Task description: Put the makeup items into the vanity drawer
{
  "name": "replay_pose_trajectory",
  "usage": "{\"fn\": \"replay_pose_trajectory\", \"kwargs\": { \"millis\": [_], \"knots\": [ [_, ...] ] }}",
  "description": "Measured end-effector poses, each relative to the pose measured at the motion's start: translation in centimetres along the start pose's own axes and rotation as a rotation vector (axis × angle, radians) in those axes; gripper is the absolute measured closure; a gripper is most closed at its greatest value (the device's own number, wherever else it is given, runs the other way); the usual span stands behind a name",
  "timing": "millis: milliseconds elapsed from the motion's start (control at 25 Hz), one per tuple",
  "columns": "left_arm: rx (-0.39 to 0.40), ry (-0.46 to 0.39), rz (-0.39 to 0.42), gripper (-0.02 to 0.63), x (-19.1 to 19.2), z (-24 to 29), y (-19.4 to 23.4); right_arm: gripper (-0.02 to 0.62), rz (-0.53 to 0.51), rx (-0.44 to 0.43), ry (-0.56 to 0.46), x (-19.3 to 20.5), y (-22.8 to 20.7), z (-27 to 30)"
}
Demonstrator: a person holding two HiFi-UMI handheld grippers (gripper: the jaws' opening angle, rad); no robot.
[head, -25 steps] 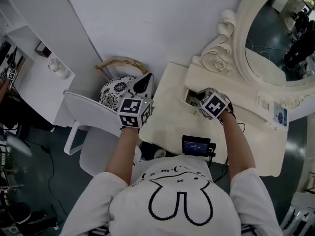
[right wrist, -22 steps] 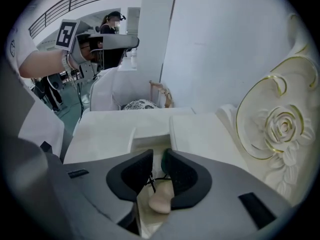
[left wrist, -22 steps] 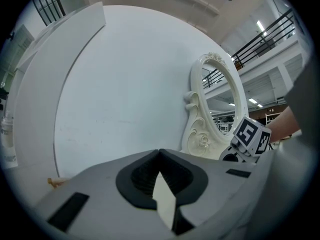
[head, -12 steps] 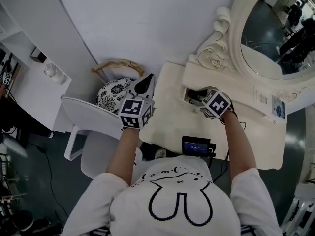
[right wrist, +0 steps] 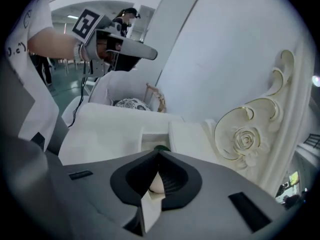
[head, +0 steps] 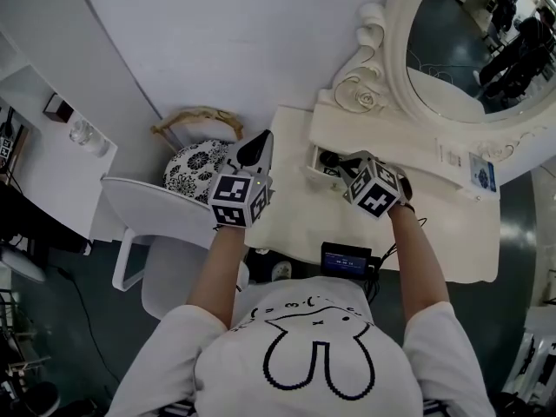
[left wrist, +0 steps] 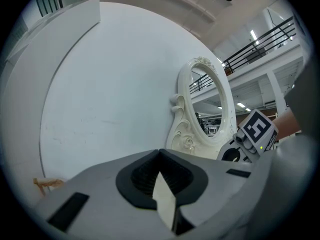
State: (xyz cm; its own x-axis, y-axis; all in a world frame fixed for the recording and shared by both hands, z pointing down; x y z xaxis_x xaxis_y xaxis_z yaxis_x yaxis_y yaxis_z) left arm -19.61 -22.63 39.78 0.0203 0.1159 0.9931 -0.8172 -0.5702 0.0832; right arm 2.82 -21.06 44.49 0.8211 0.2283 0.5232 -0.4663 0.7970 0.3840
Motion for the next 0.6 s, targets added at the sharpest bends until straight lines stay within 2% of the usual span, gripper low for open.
{"fn": "replay_pose_trajectory", "kwargs": {
  "millis": [120, 280, 360, 480, 600],
  "knots": [
    [0.003, -0.007, 0.002, 0.601, -0.1, -0.1, -1.0, 0.598, -0.053, 0.033, 0.009, 0.2, 0.1, -1.0],
    [-0.002, -0.018, 0.002, 0.601, -0.3, -0.6, -2.6, 0.598, -0.012, 0.055, -0.022, 0.8, 0.2, -2.7],
    [-0.006, -0.02, 0.0, 0.601, -0.4, -1.1, -3.7, 0.598, 0.101, 0.064, -0.091, 1.3, 0.1, -4.0],
    [-0.009, -0.022, -0.002, 0.601, -0.6, -1.9, -5.4, 0.598, 0.364, 0.096, -0.26, 2.5, -0.5, -6.5],
    [-0.013, -0.033, -0.004, 0.601, -1.0, -2.6, -7.0, 0.6, 0.584, 0.145, -0.42, 4.1, -0.9, -9.2]
  ]
}}
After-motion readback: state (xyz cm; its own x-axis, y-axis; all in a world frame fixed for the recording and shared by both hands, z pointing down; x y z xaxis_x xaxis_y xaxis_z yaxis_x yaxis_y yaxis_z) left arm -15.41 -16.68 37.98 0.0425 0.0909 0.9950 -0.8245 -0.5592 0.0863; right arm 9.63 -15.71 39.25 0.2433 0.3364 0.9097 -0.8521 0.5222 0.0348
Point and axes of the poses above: the fingertips, and each gripper's own axes: z forward along the fingers, y to its left, x out of its underside, the point moved 8 cm from there along -z, backward along the fingers, and after that the axes turned 1 degree about x, right-handed, at the moved point
